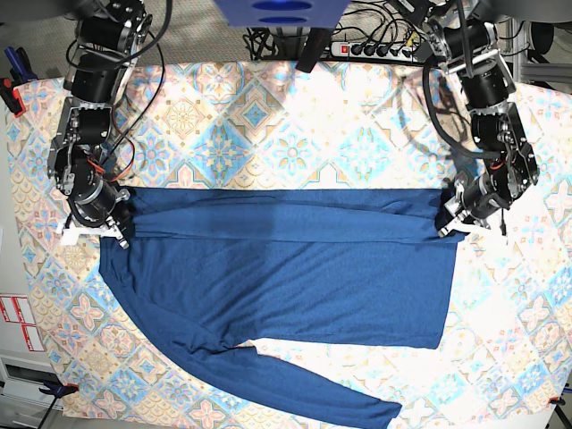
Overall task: Fold the T-shirt properly
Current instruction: 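Drag the shirt further with both grippers, straightening the edge between them, then lower the held edge onto the table with both grippers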
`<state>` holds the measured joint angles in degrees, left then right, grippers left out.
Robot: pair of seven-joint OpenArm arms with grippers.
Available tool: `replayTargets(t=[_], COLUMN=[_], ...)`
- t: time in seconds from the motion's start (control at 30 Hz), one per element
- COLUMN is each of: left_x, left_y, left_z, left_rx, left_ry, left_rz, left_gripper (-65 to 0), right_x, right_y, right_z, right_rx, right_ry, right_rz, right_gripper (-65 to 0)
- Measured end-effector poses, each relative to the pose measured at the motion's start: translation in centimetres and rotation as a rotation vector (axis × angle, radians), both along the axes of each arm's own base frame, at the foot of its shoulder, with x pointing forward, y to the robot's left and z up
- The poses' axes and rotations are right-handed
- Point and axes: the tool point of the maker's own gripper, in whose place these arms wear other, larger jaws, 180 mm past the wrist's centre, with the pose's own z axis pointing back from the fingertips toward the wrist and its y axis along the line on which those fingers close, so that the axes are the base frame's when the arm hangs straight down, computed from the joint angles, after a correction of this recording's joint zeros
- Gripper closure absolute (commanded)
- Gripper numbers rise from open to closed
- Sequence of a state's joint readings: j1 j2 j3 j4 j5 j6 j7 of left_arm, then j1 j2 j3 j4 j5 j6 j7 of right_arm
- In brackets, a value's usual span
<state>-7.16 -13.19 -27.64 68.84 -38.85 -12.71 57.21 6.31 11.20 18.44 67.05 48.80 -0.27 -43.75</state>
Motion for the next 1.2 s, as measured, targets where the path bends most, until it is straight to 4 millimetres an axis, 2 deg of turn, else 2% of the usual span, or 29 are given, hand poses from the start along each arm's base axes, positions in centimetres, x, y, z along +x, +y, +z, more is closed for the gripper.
replayTargets(t=[0.07,0.17,0.23,0.3,0.4,0.53,0.7,0.87,0.97,1.1,1.2], left_x=[-1.0,-1.6,-1.5,-1.8,-3.2,-4.4,-5.1,-5.1,-5.3,-3.7,-2.6], left_y=[0.3,1.0,1.3,1.4,1.9,2.4,1.8,1.8,1.3,1.2,0.2], left_z=[-0.8,-1.0,-0.6,-0.3,-0.1,0.1,-0.4,-0.7,-2.1,-2.3,-2.6], left_rx=[0.011,0.019,0.006,-0.029,-0.094,-0.16,-0.185,-0.185,-0.203,-0.195,-0.208], left_ry=[0.032,0.043,0.022,0.013,0.023,0.003,0.011,0.01,0.043,0.019,0.013], left_rz=[0.006,0.008,0.02,0.023,0.029,0.061,0.066,0.078,0.093,0.118,0.12], left_gripper=[-21.4,-31.8,-37.0,-41.2,-46.1,-48.0,-47.7,-47.6,-47.6,-47.6,-47.6], right_x=[-1.1,-2.8,-2.9,-2.2,-1.9,-3.7,-2.8,-4.0,-4.1,-3.6,-3.8], right_y=[-0.1,-0.1,-0.2,-0.3,-0.3,-2.2,-2.3,-2.1,-2.2,-2.1,-2.2], right_z=[-0.7,-2.1,-2.2,-1.6,-0.8,-0.4,2.0,1.1,0.9,1.4,1.2], right_rx=[-0.001,0.004,0.002,0.001,-0.002,-0.04,-0.064,-0.061,-0.067,-0.06,-0.063], right_ry=[0.019,0.071,0.076,0.052,0.024,0.03,-0.047,-0.014,-0.006,-0.025,-0.017], right_rz=[0.001,0.001,-0.003,-0.005,-0.003,-0.047,-0.031,-0.028,-0.031,-0.028,-0.03], right_gripper=[-14.3,-18.5,-19.4,-19.3,-19.5,-19.6,-19.6,-19.6,-19.6,-19.6,-19.5])
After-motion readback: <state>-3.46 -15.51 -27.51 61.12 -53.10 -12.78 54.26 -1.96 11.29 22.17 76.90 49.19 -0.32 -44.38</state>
